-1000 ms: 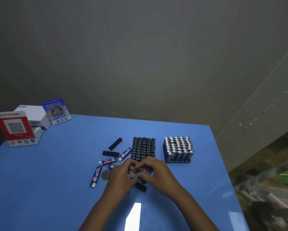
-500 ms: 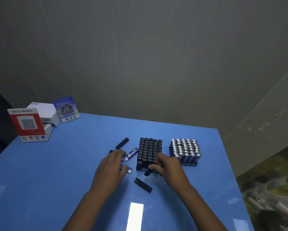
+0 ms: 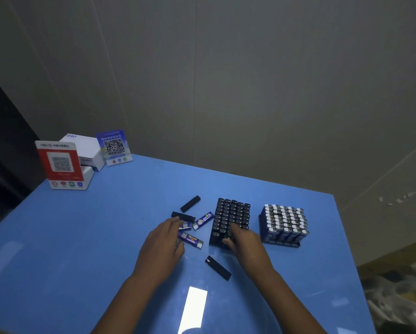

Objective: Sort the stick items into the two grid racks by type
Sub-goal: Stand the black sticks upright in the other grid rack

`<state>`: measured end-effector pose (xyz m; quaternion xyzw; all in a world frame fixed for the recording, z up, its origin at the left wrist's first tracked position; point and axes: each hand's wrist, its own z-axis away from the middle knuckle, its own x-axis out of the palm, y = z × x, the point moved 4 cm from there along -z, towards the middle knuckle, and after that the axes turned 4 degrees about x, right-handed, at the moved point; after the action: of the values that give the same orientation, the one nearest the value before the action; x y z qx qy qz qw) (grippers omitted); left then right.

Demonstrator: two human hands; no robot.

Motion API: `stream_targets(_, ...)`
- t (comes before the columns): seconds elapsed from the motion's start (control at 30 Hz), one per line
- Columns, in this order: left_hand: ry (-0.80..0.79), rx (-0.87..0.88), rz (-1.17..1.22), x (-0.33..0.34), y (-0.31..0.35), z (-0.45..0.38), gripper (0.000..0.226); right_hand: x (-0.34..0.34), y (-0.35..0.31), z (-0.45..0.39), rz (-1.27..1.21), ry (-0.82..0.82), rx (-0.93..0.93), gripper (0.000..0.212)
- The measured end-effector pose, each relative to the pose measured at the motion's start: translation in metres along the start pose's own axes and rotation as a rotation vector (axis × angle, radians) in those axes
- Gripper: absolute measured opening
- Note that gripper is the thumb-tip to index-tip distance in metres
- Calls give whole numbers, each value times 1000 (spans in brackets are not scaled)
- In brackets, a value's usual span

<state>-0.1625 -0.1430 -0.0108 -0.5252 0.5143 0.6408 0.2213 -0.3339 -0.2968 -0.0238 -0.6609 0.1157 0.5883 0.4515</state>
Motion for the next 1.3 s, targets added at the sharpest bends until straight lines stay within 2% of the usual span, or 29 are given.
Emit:
stream_targets(0.43,-60,26,24,17,9,0,52,1,-9,-7,92,-19,-60,13)
stream_targets(0.53,-74,23,25,24,14,-1,56,-11,-3,-7,81,50,-86,21)
stream_targets(0.7,-135,28,25,53,27,6,58,-36,19,-2,1,193,-117,17)
stream_targets(0.93,-232,268,-113,115,55,43,66,-49,40,6,-55,245,-79,19)
stream_targets(1.0,-270,290,-155,121,55,48,68,-47,40,7,-66,242,-86,18)
stream_targets(1.17,-235,197,-180,105,28,63,59,-37,30,5,-88,231,-105,13)
stream_targets(1.3,-112,92,-271,85,-15,76,48,-30,11,-3,-102,213,-122,11)
